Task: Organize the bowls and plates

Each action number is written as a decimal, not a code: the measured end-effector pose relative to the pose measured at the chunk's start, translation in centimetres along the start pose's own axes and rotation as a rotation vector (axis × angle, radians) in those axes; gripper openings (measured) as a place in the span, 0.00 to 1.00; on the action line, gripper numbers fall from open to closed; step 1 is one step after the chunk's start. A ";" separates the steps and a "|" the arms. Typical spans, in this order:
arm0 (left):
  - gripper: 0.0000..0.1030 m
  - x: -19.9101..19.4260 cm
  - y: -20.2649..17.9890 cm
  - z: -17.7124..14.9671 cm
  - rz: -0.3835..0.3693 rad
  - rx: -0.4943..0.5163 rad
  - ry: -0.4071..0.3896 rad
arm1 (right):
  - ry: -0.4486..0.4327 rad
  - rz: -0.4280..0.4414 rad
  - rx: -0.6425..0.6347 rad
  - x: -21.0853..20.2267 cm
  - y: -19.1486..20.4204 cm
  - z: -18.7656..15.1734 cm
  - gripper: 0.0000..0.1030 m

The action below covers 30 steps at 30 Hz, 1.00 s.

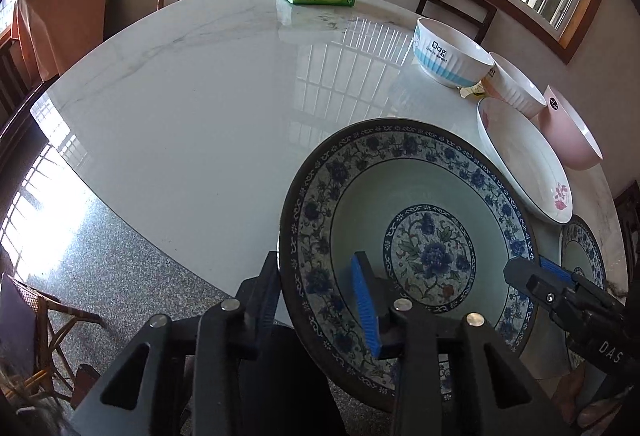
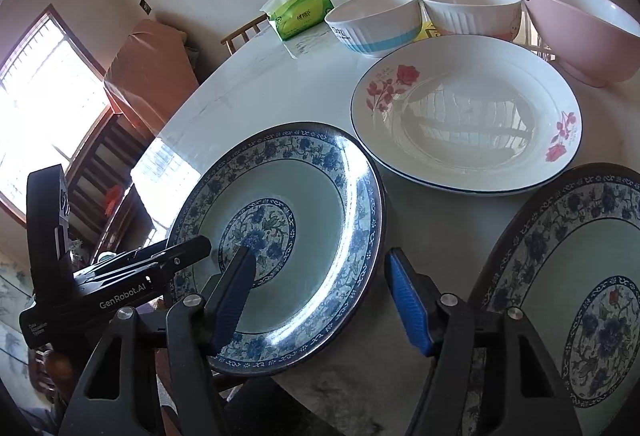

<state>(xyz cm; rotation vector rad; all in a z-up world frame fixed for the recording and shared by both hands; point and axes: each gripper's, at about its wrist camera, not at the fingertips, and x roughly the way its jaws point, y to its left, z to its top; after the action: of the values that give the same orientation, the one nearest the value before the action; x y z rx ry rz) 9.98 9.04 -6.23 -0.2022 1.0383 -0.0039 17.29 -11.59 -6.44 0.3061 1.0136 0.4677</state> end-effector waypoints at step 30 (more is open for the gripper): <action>0.31 0.3 3.6 3.5 0.068 -0.081 -0.065 | -0.042 -0.113 -0.056 2.8 2.3 2.7 0.21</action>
<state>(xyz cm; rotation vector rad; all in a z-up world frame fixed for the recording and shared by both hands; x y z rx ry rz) 12.79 13.10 -5.33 -0.2388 0.9807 0.1061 20.36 -8.27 -6.07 0.2068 0.9692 0.3854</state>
